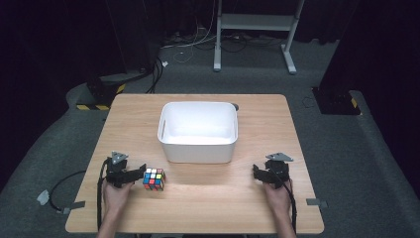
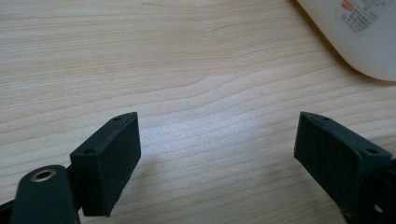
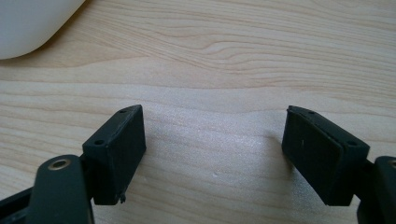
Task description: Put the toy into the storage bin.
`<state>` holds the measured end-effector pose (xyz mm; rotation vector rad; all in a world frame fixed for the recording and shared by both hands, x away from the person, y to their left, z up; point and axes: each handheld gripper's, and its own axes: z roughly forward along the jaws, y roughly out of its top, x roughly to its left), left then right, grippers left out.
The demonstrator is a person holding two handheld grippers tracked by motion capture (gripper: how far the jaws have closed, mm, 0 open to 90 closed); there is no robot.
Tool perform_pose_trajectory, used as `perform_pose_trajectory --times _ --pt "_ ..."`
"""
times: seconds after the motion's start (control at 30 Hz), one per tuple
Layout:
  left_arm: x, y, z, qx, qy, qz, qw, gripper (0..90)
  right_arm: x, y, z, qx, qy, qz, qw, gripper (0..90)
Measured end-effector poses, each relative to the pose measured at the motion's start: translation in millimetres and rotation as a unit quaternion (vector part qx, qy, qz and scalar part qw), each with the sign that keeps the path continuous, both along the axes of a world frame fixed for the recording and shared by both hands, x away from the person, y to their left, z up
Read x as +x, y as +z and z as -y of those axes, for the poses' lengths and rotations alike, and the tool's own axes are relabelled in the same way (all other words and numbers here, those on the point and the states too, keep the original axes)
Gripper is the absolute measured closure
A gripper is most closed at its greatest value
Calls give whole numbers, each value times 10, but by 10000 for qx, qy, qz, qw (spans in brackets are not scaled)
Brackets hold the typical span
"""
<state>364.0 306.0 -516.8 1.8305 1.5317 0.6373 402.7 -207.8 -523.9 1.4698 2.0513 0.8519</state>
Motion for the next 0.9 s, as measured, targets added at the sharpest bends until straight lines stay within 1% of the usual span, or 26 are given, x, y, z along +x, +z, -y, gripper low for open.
perform_pose_trajectory --times 0.27,0.43,0.5,0.67,0.73,0.9 --pt "-51 66 11 -43 -42 135 9999 148 0 0 0 2 5 2 10000 215" --pt "-68 90 15 -189 -98 59 9998 147 -1 0 0 -3 16 9 10000 217" --pt "-76 104 17 -186 -117 56 9997 147 -1 0 0 -2 16 8 10000 217" --pt "-108 160 14 -293 -137 132 9994 146 -1 0 -1 -2 16 9 10000 218" --pt "-124 198 6 -309 -144 181 9993 144 -1 0 0 -4 17 10 10000 218" --pt "-179 293 10 -447 -200 304 9983 138 -2 0 0 -4 21 12 10000 219"
